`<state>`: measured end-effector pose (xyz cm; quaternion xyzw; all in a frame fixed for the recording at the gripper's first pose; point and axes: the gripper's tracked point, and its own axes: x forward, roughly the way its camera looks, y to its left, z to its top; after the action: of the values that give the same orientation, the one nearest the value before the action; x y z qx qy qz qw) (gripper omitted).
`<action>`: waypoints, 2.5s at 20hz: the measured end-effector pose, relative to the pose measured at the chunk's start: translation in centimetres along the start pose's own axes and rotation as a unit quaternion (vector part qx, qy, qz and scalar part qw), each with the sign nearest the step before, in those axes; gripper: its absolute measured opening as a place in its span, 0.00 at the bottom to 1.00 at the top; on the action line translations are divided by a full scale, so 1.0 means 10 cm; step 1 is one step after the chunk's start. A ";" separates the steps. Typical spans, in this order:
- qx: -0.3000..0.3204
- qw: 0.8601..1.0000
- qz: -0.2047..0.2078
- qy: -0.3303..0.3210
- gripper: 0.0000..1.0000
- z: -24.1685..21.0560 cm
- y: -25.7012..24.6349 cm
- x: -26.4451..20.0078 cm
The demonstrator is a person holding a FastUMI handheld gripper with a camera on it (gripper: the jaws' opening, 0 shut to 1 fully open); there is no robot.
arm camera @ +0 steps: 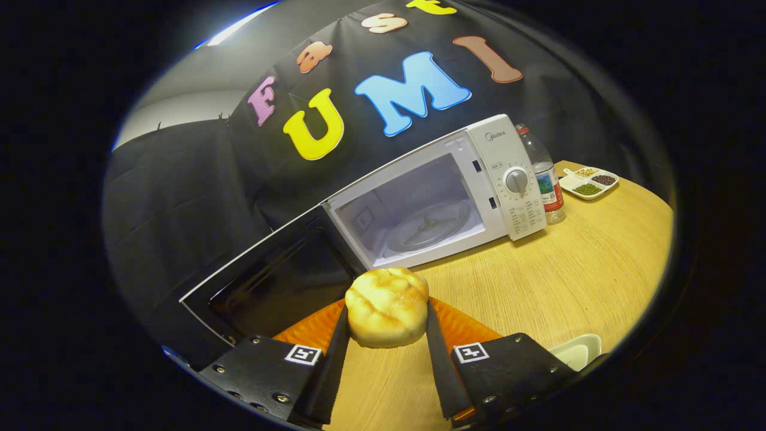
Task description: Open the microwave, put the food inside, and close the microwave door.
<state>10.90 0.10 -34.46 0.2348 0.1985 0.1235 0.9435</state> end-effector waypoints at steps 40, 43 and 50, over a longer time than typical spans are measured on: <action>0.107 0.985 -0.108 -0.086 0.97 0.64 -0.40 2.44; 0.096 0.990 -0.069 -0.078 0.97 0.61 -0.13 2.14; -0.002 0.998 0.036 -0.048 0.96 0.44 0.62 1.02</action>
<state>21.04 7.06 -31.09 0.2455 0.1444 0.1468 0.9473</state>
